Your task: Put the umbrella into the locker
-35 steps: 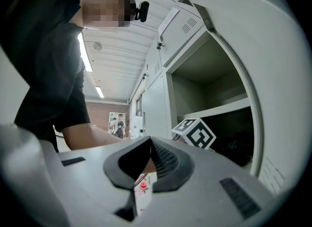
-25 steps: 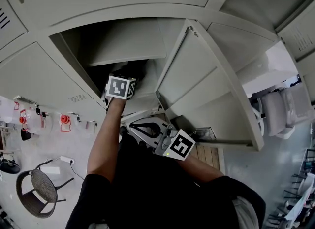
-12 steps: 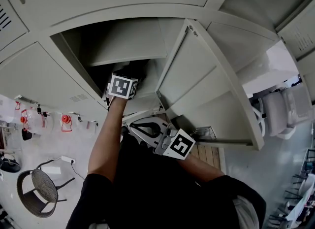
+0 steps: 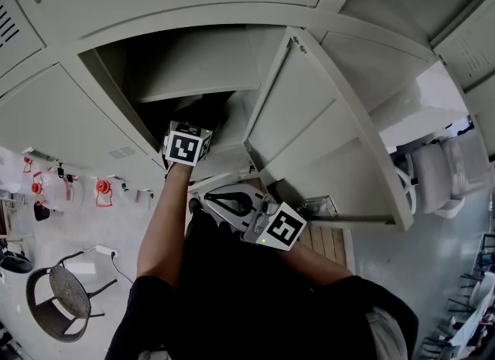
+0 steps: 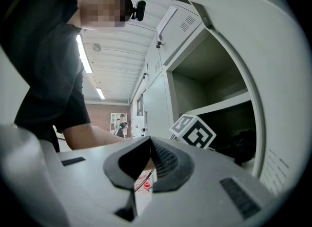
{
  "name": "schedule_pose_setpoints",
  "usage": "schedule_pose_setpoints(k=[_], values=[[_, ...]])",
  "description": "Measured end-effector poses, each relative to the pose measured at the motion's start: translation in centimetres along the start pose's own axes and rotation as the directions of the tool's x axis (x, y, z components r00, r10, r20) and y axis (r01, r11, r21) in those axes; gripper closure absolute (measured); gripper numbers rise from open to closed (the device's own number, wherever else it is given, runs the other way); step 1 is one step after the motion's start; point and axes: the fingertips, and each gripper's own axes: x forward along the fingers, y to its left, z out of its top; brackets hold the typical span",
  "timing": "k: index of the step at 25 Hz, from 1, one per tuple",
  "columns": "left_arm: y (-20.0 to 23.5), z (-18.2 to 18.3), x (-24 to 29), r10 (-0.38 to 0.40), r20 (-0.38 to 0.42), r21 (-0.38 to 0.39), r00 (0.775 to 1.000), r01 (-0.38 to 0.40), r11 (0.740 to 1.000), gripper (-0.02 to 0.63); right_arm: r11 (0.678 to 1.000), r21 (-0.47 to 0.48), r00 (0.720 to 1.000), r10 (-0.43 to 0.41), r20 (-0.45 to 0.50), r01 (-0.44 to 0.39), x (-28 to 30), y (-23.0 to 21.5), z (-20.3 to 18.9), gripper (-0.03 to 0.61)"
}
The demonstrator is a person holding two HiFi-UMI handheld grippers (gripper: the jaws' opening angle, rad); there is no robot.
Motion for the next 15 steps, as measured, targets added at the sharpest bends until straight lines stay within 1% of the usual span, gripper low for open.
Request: schedule_pose_setpoints(k=[3,6,8,11,15], values=[[-0.2,1.4,-1.6,-0.006,0.074,0.010,0.997,0.005,1.000,0.305,1.000,0.001,1.000,-0.007,0.005,0.007,-0.2,-0.1,0.0,0.565],[-0.4,2.4,-3.5,-0.017,0.155,0.019,0.988,0.014,1.000,0.305,1.000,0.004,1.000,-0.009,0.005,0.009,-0.3,0.0,-0.2,0.565],[-0.9,3.1,-4.7,-0.039,0.207,0.021,0.978,0.035,0.999,0.307,1.000,0.007,1.000,-0.008,0.005,0.008,-0.2,0.1,-0.2,0.565],[-1.8,4.8,-6.8,-0.080,0.295,0.019,0.952,0.078,0.997,0.324,1.000,0.006,1.000,-0.003,0.006,0.003,0.0,0.2,-0.3,0.565],[-2.5,6.7,-10.3,-0.104,0.406,0.019,0.908,0.106,0.994,0.381,1.000,0.007,1.000,0.001,0.018,-0.001,0.2,0.5,-0.1,0.565]])
